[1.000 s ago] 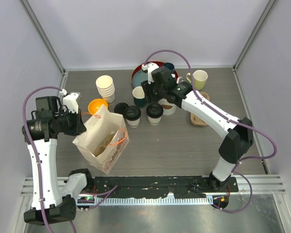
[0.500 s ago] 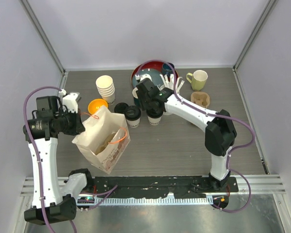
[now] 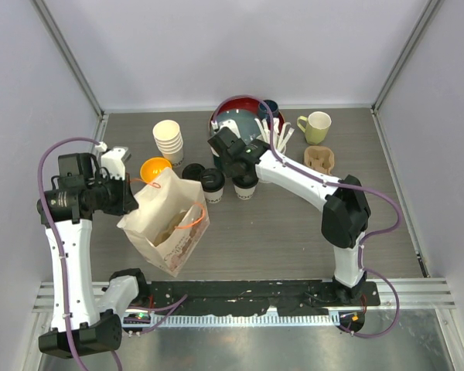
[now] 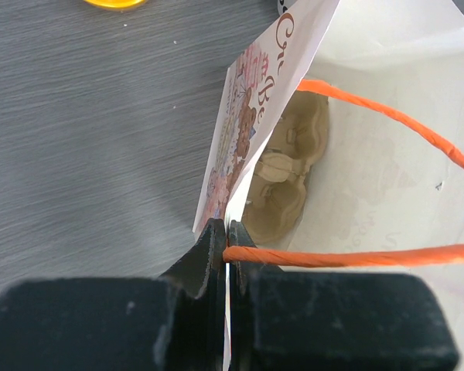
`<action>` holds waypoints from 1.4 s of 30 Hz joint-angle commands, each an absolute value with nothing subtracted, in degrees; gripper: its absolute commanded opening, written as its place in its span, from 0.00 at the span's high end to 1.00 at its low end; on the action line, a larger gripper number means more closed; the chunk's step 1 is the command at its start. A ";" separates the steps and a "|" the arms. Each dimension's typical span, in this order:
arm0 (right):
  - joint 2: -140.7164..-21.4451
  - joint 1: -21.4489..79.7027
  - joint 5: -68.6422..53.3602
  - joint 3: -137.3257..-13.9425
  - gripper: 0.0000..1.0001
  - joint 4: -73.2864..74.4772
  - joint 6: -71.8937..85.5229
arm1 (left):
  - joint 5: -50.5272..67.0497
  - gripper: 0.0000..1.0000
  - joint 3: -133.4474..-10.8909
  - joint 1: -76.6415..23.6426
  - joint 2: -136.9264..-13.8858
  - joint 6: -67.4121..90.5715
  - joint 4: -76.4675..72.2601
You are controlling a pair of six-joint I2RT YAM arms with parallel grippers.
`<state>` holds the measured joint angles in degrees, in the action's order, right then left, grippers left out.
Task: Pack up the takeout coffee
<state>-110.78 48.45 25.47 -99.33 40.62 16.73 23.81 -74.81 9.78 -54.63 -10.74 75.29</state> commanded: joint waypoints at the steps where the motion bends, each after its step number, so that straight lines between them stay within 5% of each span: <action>1: -109.07 49.39 29.00 -103.53 0.62 43.59 17.32 | 24.96 1.00 -74.88 10.11 -53.96 -10.63 75.15; 36: -112.76 48.87 26.54 -99.14 0.75 42.01 18.54 | 25.14 1.00 -76.38 10.02 -56.60 -14.41 77.78; 42: -112.77 48.78 26.11 -98.61 0.85 42.10 18.02 | 26.01 1.00 -76.38 10.11 -56.78 -14.59 77.70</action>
<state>-112.88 48.90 25.85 -99.11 42.81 17.37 24.32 -74.87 9.78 -56.53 -13.39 75.55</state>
